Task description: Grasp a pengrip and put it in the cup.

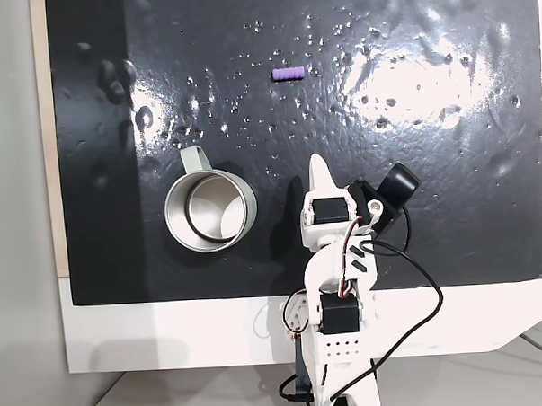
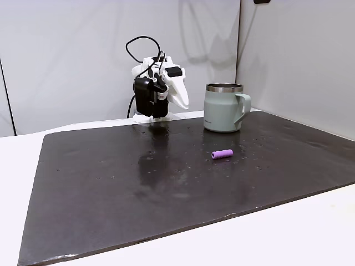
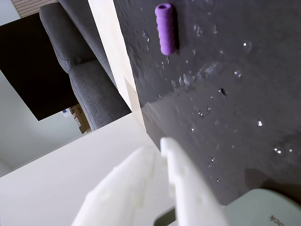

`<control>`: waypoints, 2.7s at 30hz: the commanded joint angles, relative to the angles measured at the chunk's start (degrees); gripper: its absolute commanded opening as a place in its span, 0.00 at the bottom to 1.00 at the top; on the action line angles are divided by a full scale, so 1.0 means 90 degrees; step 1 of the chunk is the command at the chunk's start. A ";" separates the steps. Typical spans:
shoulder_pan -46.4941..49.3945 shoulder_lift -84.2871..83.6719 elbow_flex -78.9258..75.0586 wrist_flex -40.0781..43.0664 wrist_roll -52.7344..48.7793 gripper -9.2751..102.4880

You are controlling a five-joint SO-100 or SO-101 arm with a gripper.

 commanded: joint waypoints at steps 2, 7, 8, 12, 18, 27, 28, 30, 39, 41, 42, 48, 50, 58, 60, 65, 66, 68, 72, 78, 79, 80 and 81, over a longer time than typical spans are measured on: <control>0.0020 0.0107 0.0342 0.0049 -0.0020 0.08; 0.0020 0.0107 0.0342 0.0049 -0.0020 0.08; 0.0020 0.0107 0.0342 0.0049 -0.0020 0.08; 0.0020 0.0107 0.0342 0.0049 -0.0020 0.08; 0.0098 0.0107 0.0273 -0.0107 -0.0029 0.08; -0.0107 -0.1426 -0.1943 0.0186 0.0039 0.08; -0.0098 -0.1943 -0.2402 0.0195 0.0146 0.08; -0.0049 -0.2939 -0.3379 0.0322 0.0234 0.08; -0.0010 -0.6240 -0.7080 0.1621 0.1494 0.09; -0.0010 -0.6875 -0.7803 0.2090 0.1787 0.15; -0.0010 -0.7158 -0.8145 0.2324 0.1855 0.18; 0.0049 -0.8789 -0.9834 0.3281 0.2051 0.22; 0.0049 -0.9395 -1.0459 0.3643 0.2051 0.24; -0.0098 -1.2373 -1.4150 0.5869 0.1826 0.26; -0.0166 -1.2842 -1.4717 0.6074 0.1689 0.26; -0.0322 -1.3975 -1.5781 0.6445 0.1484 0.26; -0.0352 -1.4297 -1.6152 0.6592 0.1475 0.26; -0.0400 -1.4795 -1.6650 0.6719 0.1387 0.27; -0.0527 -1.5391 -1.6953 0.6719 0.1201 0.27; -0.0625 -1.6064 -1.7109 0.6729 0.1123 0.27; -0.0605 -1.6201 -1.7236 0.6729 0.1084 0.27; -0.0586 -1.6348 -1.7373 0.6729 0.1045 0.27; -0.0557 -1.6494 -1.7529 0.6729 0.1025 0.27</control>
